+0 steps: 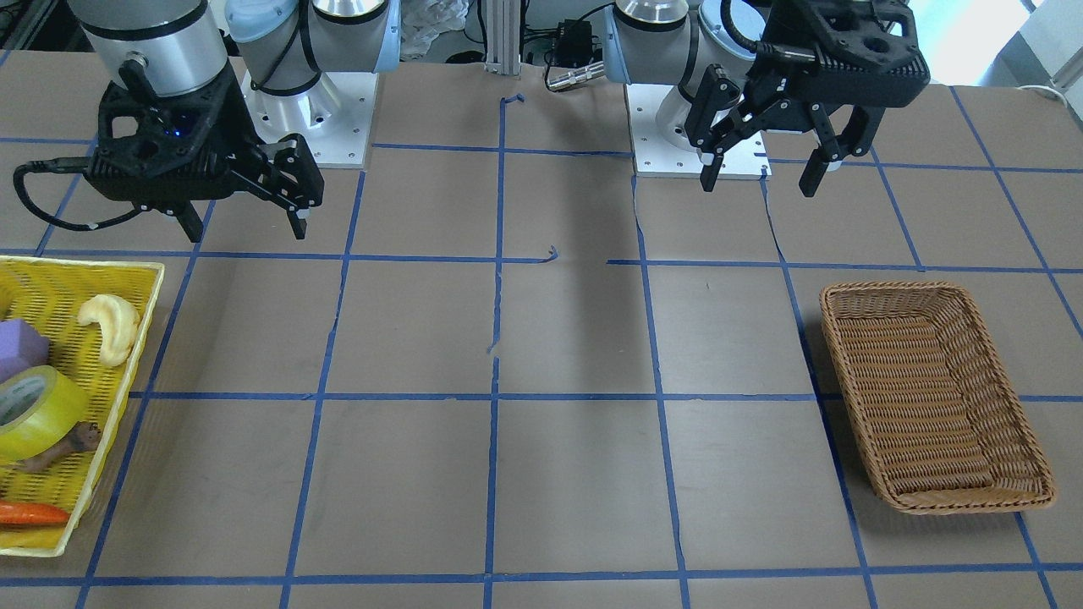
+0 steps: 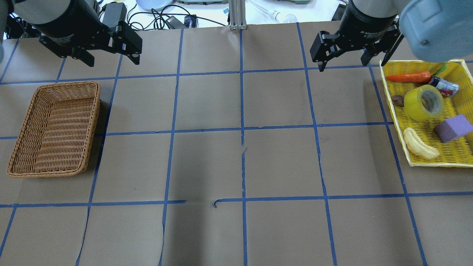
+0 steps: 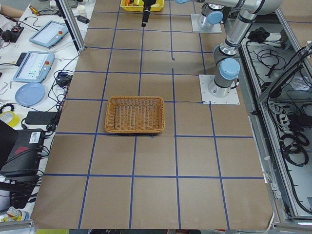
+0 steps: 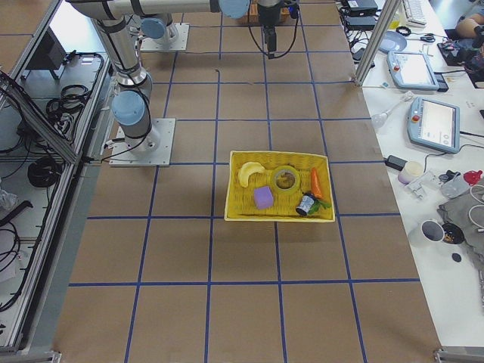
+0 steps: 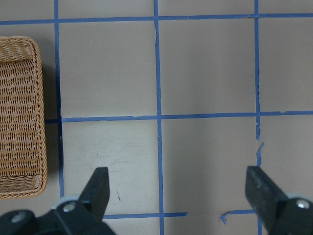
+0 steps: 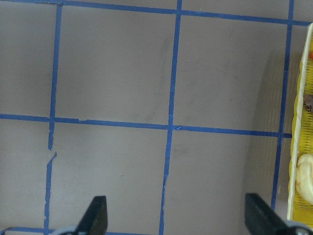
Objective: Transfer tape with both arms
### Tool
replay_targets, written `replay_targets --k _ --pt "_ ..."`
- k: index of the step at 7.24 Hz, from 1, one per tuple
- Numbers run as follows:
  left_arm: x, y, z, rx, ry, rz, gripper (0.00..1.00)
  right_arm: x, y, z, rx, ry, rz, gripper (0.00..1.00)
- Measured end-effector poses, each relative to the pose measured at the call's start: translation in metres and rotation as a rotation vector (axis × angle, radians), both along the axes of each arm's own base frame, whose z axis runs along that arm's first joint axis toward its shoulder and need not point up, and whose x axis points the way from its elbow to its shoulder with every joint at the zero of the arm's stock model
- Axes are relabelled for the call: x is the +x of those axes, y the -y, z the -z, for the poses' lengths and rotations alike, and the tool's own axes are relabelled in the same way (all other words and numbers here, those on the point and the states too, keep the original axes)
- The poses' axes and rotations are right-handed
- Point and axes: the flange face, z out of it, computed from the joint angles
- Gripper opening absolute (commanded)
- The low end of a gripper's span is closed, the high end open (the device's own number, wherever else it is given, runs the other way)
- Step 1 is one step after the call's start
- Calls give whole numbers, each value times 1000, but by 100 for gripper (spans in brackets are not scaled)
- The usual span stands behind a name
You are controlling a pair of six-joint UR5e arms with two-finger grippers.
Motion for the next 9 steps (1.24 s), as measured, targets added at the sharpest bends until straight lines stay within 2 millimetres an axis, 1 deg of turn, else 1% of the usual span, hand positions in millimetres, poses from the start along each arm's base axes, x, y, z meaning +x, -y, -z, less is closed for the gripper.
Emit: replay_targets --k 2,3,5,9 --pt "0 0 0 0 0 1 100 1 2 -19 4 9 7 100" --pt "-1 0 0 0 0 1 100 1 3 -23 3 12 10 100" --pt "0 0 0 0 0 1 100 1 4 -26 0 11 12 100" --pt "0 0 -1 -1 1 1 100 2 3 -25 4 13 10 100"
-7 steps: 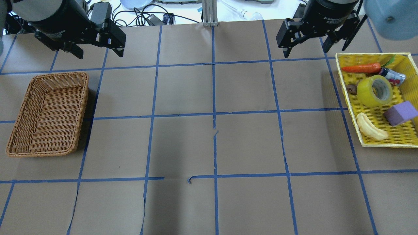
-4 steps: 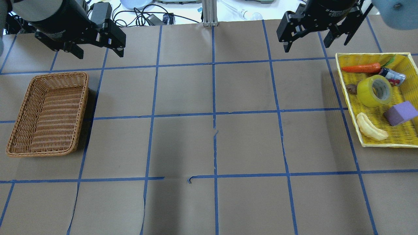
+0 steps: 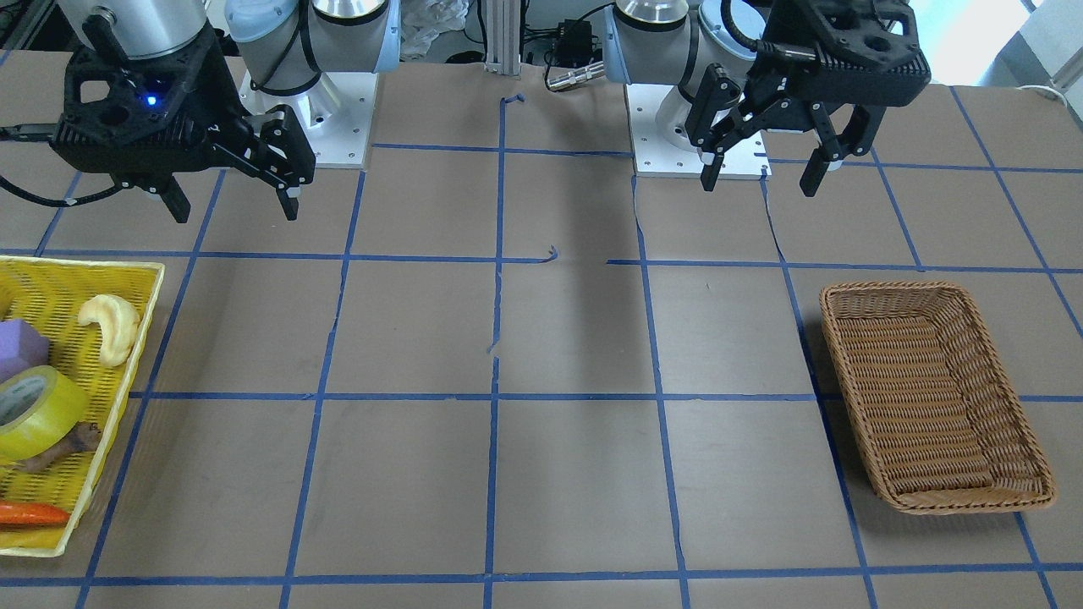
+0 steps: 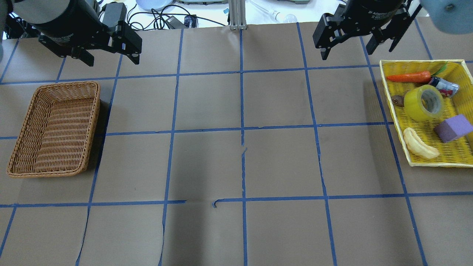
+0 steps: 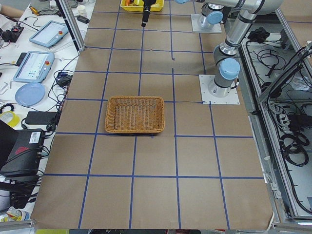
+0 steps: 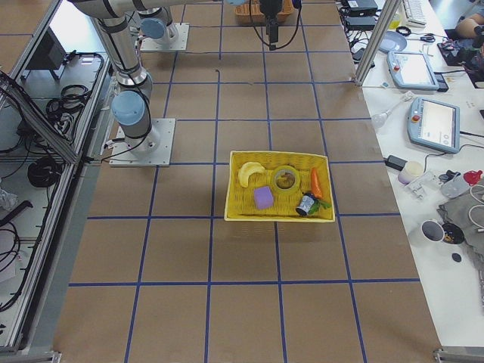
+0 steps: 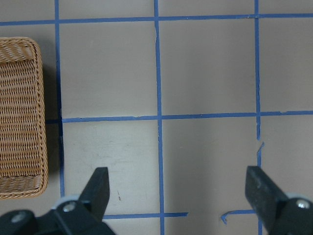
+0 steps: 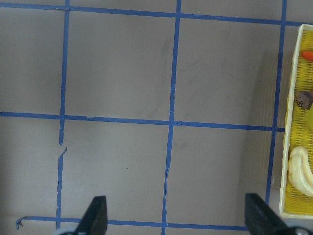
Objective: Transfer tape with both arms
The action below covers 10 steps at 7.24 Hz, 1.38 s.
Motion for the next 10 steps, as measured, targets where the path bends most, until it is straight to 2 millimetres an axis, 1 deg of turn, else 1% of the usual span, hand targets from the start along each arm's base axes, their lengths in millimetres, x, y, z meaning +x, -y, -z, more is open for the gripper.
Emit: replay_targets --k 4,7,10 --pt "0 0 0 0 1 -1 100 1 -1 -1 -2 3 -3 100" --pt "0 5 7 23 9 -3 100 2 -2 -3 -5 3 -6 100" --pt "2 11 9 45 10 -5 100 1 -2 -2 -2 3 -5 100"
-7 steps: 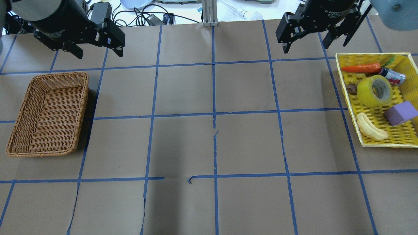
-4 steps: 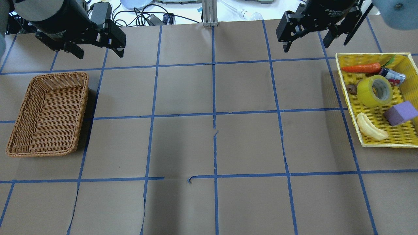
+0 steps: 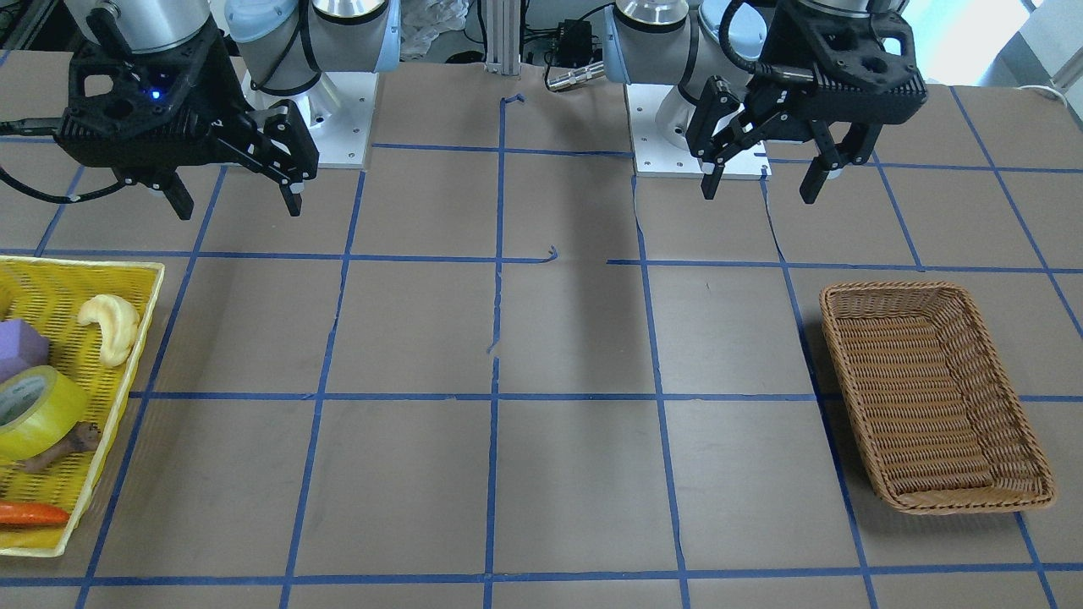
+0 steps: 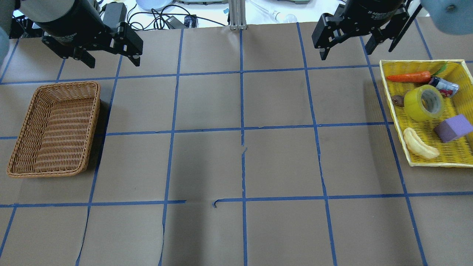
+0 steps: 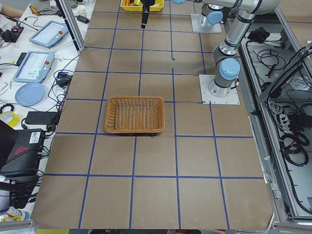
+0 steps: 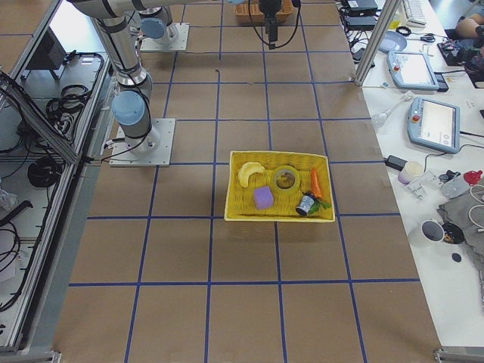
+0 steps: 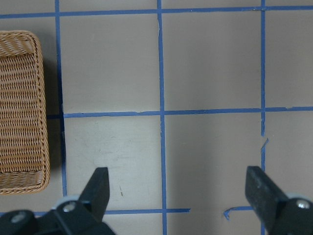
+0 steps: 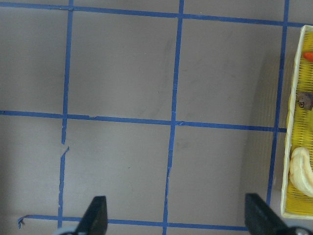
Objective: Transfer tape with both arms
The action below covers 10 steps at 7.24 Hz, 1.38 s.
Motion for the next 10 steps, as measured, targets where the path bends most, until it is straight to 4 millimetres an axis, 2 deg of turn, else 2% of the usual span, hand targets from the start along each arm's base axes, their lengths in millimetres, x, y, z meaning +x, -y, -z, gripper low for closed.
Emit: replay_targets --k 5,8,10 --pt "0 17 -6 35 -2 -3 100 1 0 1 14 8 -13 100" --pt "-2 17 -8 28 -1 4 100 -1 0 4 41 9 -9 100" --pt "-2 16 -9 26 0 5 100 -11 2 4 58 8 0 100"
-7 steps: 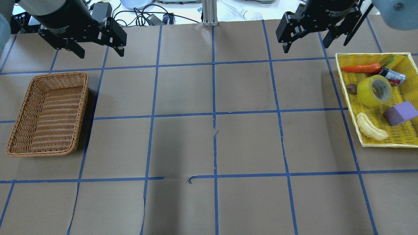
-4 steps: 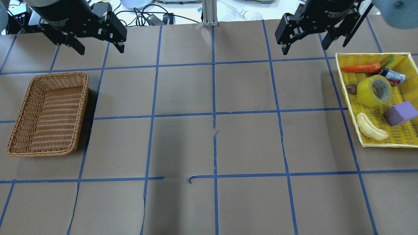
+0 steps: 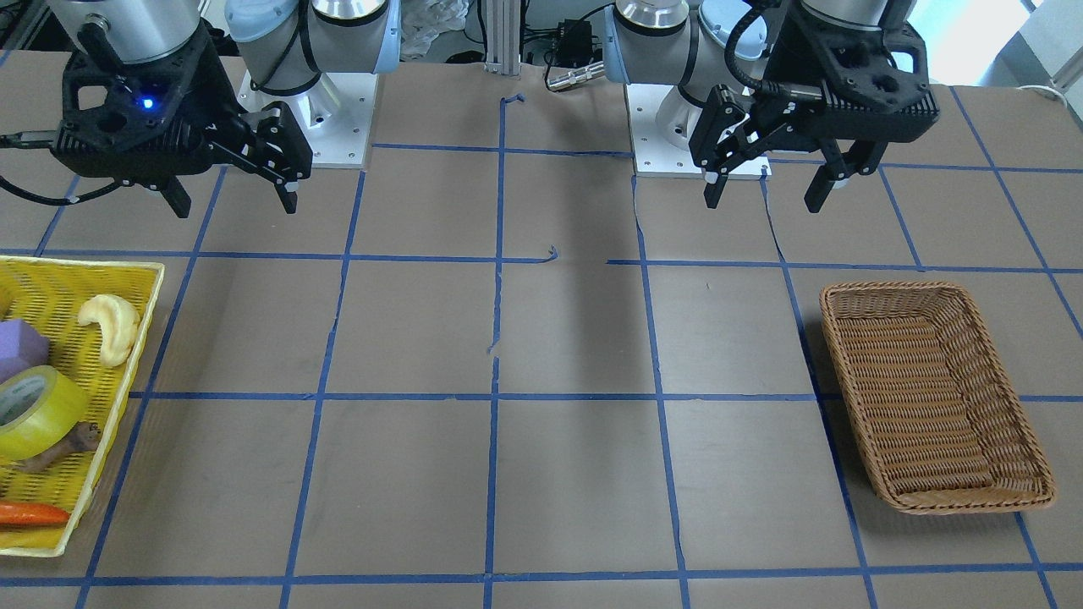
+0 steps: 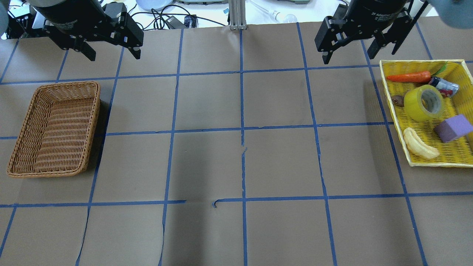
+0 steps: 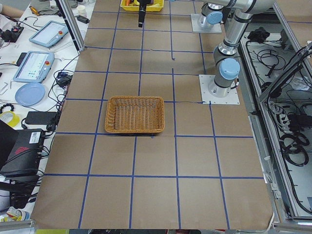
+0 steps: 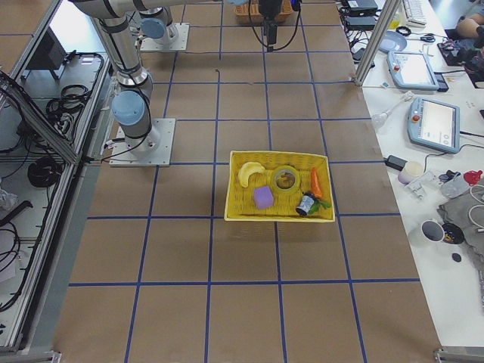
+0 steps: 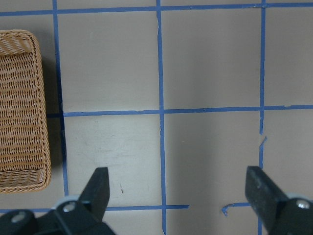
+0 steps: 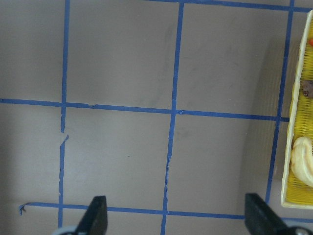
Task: Transfer tape with both arms
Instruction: 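Move the right gripper over the yellow crate and lower onto the yellow tape roll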
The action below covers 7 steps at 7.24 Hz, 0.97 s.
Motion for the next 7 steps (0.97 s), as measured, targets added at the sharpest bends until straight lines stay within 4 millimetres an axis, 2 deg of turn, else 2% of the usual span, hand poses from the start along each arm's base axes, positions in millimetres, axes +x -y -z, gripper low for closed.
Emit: replay_targets --k 2,4,6,7 --pt "0 0 -1 -2 0 0 100 -30 10 2 19 -4 14 100" --pt "0 -1 -1 -1 -1 0 100 -94 30 14 38 -1 20 100" --pt "0 -1 1 1 0 2 100 -160 56 48 64 7 6 100" --pt "-1 -1 2 4 -1 3 100 -190 74 75 72 16 -7 100"
